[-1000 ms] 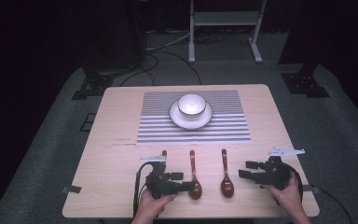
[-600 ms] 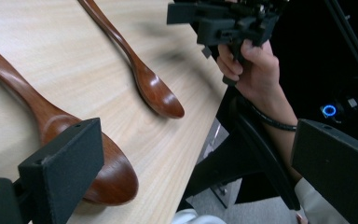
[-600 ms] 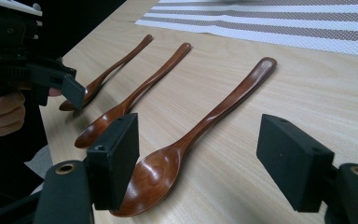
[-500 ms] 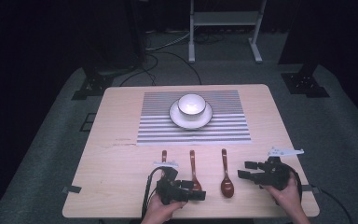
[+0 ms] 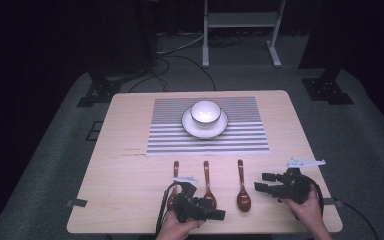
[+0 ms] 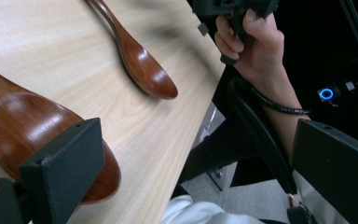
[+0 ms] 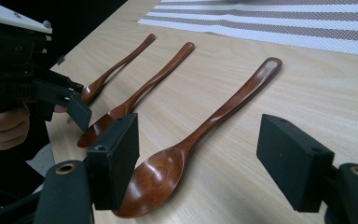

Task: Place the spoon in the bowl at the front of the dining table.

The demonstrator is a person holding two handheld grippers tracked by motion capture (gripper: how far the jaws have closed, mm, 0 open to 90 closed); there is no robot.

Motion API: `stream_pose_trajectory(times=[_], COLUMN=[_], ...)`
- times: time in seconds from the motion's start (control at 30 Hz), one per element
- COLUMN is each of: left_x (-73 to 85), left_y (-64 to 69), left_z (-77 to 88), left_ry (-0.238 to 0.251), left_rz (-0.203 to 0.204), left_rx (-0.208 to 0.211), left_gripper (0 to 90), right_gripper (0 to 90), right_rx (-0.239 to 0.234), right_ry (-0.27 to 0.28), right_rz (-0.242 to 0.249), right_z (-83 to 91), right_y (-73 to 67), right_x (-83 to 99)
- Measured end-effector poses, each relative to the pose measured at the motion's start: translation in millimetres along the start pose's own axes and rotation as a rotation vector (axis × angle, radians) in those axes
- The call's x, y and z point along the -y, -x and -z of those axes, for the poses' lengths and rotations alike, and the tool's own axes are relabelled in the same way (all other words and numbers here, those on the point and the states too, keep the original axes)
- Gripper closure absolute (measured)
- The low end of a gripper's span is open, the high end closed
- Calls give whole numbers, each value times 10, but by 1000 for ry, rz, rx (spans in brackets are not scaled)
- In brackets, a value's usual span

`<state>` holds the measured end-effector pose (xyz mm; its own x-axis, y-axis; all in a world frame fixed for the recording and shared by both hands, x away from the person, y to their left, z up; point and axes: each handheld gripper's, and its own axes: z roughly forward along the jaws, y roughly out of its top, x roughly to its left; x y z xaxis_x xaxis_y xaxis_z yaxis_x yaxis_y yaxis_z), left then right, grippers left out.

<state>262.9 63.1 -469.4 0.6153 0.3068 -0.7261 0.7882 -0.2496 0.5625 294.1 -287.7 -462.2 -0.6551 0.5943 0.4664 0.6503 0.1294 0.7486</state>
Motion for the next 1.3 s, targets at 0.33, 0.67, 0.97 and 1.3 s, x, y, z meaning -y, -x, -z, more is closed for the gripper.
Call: stream_pose_trajectory(times=[0.33, 0.67, 0.97, 1.3], left_x=[70, 83, 89, 92], left_y=[-41, -33, -41, -42], left_z=[-89, -84, -85, -81], left_ry=[-54, -45, -37, -47], left_rz=[-10, -29, -19, -30], left_rx=[-59, -67, -61, -58], left_gripper=[42, 44, 43, 44], right_gripper=[285, 299, 304, 306], right_rx=[-11, -63, -88, -97], right_ry=[-3, -37, -197, -264], right_rz=[0, 4, 83, 74], right_z=[-14, -62, -366, -708], right_y=[-5, -66, -241, -313], right_x=[2, -125, -475, -784])
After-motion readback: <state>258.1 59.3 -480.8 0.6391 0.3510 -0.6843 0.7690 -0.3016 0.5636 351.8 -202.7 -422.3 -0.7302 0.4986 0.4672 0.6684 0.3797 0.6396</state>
